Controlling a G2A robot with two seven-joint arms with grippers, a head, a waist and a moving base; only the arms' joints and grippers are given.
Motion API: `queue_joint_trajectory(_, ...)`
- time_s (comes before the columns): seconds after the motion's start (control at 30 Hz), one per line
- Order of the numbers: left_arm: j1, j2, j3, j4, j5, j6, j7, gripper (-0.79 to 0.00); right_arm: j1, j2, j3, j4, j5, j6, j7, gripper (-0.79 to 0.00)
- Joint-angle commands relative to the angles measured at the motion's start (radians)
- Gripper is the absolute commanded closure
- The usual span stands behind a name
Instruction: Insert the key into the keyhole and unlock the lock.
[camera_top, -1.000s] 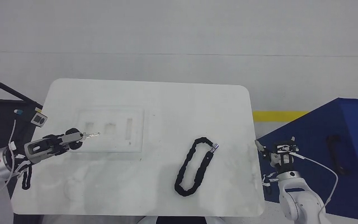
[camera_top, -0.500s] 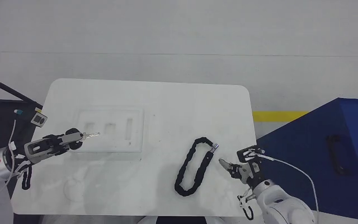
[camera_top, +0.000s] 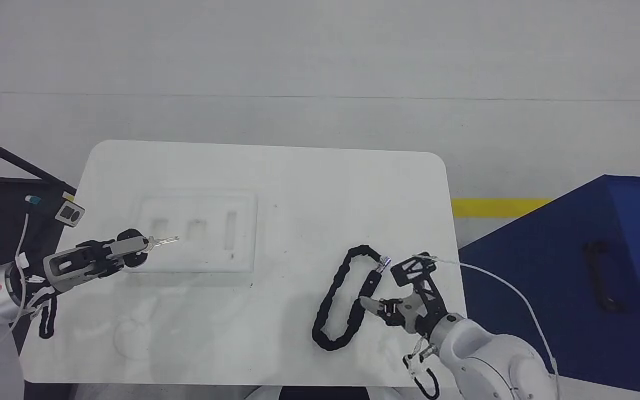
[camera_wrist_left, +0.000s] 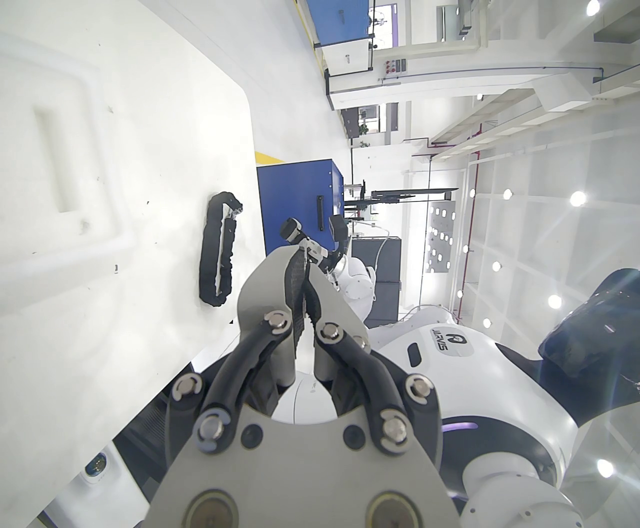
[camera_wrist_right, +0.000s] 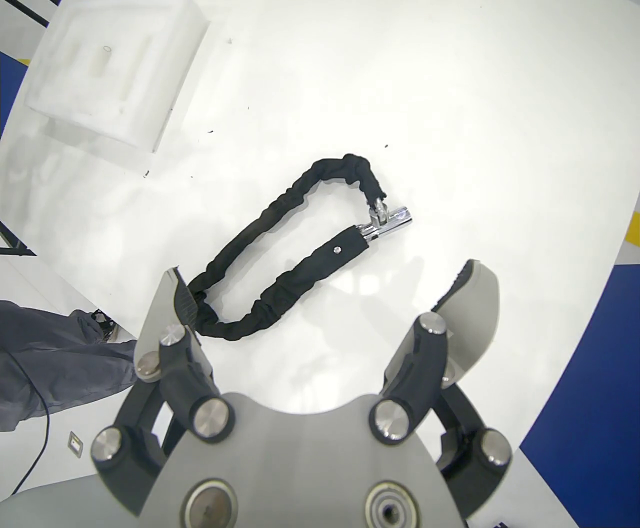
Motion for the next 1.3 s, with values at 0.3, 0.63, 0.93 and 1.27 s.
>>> queue_joint_trajectory(0.3, 0.0, 0.0, 0.0, 0.0, 0.0, 0.0, 0.0, 0.0, 0.278, -0.015, -0.09, 0.03, 0.19, 0.424, 0.492, -0.785)
queue_joint_trajectory(0.63, 0.0, 0.0, 0.0, 0.0, 0.0, 0.0, 0.0, 0.0, 0.327, -0.025, -0.117, 0.147, 0.157, 0.55, 0.399, -0.785)
queue_joint_trajectory(0.93, 0.0, 0.0, 0.0, 0.0, 0.0, 0.0, 0.0, 0.0, 0.32, -0.031, -0.194, 0.219, 0.054, 0.609, 0.34, -0.785)
queue_joint_trajectory(1.27, 0.0, 0.0, 0.0, 0.0, 0.0, 0.0, 0.0, 0.0, 0.286, -0.079, -0.369, 0.231, -0.229, 0.793, 0.157, -0.785)
